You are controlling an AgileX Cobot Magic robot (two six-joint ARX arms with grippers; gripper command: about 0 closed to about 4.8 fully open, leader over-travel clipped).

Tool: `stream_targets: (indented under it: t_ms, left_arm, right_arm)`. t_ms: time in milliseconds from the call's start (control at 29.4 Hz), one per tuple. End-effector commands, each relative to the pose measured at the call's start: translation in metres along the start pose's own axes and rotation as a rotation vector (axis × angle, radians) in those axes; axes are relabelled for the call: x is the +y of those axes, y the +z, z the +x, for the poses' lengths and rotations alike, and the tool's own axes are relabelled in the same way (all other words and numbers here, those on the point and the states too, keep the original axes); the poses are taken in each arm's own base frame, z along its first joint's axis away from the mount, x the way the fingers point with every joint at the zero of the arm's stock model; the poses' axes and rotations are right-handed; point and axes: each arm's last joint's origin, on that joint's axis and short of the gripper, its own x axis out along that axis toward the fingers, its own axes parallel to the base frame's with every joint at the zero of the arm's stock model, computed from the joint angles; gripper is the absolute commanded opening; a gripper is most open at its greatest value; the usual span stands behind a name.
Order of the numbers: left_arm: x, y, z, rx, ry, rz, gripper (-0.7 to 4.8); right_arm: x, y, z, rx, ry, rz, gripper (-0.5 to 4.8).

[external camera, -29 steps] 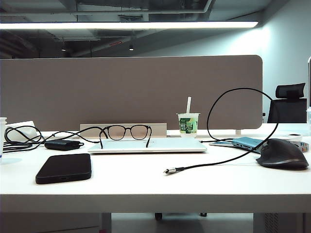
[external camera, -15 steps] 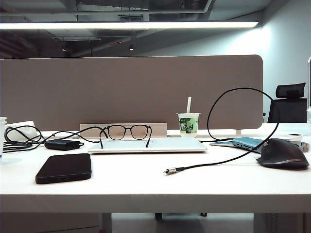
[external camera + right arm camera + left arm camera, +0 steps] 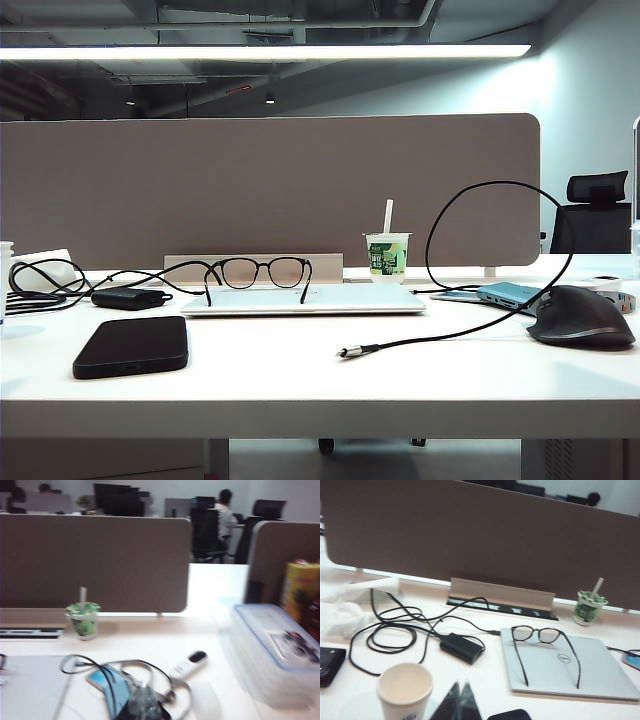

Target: Pick up the black phone, pick up the charger plug, insert the charger plug into the phone's charging port, and finally place the connected phone back on the desk.

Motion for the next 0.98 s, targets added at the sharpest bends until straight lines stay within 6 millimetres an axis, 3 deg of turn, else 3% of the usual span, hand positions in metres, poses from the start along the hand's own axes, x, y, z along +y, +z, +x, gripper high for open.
stream_targets:
  t_ms: [34, 238, 374, 543, 747, 985]
  left_arm:
    - [-0.004, 0.016, 0.013, 0.043, -0.041, 0.000, -0.06]
    - [-0.009, 0.041, 0.046, 0.121, -0.044, -0.017, -0.06]
    - [-0.011, 0.048, 0.064, 0.174, -0.058, -0.089, -0.06]
    - [-0.015, 0.046, 0.079, 0.265, -0.117, -0.136, -0.06]
    - [-0.023, 0.035, 0.088, 0.365, -0.187, -0.142, -0.06]
    - [-0.025, 0.019, 0.096, 0.518, -0.238, -0.196, -0.06]
  right_arm:
    - [0.004, 0.023, 0.011, -0.025, 0.065, 0.005, -0.03]
    - [0.014, 0.051, 0.032, 0.020, 0.146, 0.004, -0.03]
    - [0.031, 0.055, 0.044, 0.044, 0.238, 0.001, -0.03]
    - [0.066, 0.044, 0.056, 0.127, 0.411, -0.044, -0.03]
    - [0.114, 0.019, 0.063, 0.262, 0.610, -0.100, -0.02]
    - [0.156, -0.009, 0.070, 0.385, 0.889, -0.113, -0.02]
